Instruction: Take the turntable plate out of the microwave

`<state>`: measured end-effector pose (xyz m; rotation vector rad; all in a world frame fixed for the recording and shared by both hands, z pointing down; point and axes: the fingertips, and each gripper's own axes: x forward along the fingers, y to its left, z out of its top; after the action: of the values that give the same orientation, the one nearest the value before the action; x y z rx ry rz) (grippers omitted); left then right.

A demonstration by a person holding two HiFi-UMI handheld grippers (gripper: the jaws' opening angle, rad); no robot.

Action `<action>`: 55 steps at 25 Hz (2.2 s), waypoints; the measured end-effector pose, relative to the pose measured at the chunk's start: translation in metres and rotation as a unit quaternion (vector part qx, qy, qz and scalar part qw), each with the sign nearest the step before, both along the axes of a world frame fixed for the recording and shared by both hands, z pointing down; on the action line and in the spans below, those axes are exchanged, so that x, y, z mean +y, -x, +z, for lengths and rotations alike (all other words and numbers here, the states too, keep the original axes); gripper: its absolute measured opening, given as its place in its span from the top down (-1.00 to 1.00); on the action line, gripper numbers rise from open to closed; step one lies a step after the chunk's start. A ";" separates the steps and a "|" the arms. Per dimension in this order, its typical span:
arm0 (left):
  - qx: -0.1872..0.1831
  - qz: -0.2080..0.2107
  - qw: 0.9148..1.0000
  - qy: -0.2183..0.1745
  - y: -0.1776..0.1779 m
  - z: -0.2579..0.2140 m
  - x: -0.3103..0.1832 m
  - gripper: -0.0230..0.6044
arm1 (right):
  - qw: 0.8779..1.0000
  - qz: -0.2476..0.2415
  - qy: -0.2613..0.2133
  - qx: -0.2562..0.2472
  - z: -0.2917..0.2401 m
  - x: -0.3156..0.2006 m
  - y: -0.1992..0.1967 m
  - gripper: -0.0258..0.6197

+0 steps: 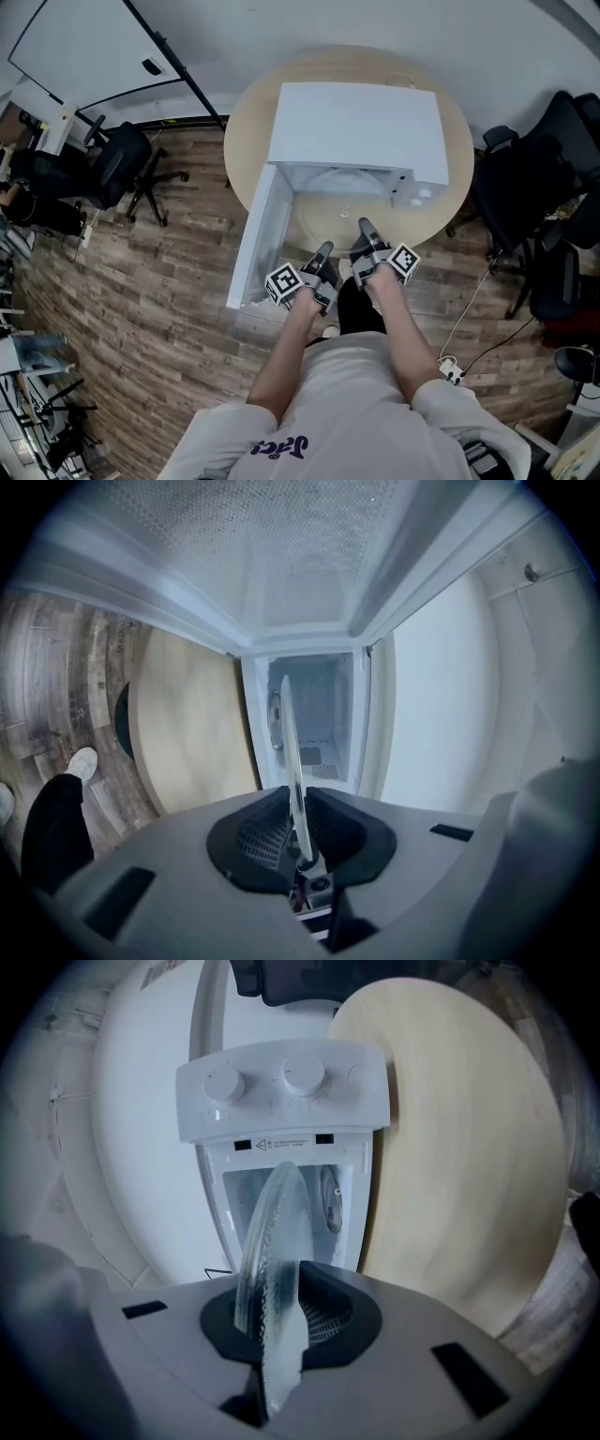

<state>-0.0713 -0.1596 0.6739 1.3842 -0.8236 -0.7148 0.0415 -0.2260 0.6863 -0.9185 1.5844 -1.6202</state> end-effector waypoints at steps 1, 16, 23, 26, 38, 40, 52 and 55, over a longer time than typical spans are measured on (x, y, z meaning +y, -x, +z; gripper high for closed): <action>0.003 -0.004 1.000 -0.005 0.001 -0.001 0.002 0.79 | 1.000 0.000 -0.002 0.001 -0.002 0.006 -0.001 0.80; 0.056 0.004 0.994 -0.092 -0.007 -0.073 0.020 0.42 | 0.999 -0.007 -0.034 -0.003 -0.077 0.088 -0.005 0.80; 0.026 0.008 0.994 -0.109 -0.010 -0.121 0.033 0.73 | 0.999 0.005 -0.050 -0.019 -0.133 0.105 -0.010 0.80; 0.031 0.003 0.995 -0.099 -0.008 -0.146 0.037 0.75 | 0.999 -0.002 -0.046 -0.017 -0.158 0.106 -0.007 0.80; 0.053 0.002 0.995 -0.079 -0.004 -0.204 0.048 0.80 | 0.998 -0.012 -0.054 0.004 -0.219 0.116 -0.004 0.80; 0.050 0.004 0.996 -0.078 -0.004 -0.204 0.048 0.80 | 0.998 -0.013 -0.055 -0.002 -0.217 0.117 -0.003 0.80; 0.037 0.003 0.996 -0.083 -0.005 -0.184 0.049 0.80 | 0.997 -0.021 -0.077 0.020 -0.198 0.116 -0.005 0.80; 0.042 0.001 0.996 -0.079 -0.005 -0.178 0.047 0.80 | 0.997 -0.020 -0.074 0.022 -0.190 0.114 -0.005 0.80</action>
<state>-0.0659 -0.1127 0.4958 1.4843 -0.7124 -0.8454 0.0469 -0.1121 0.4958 -0.8553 1.7381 -1.4953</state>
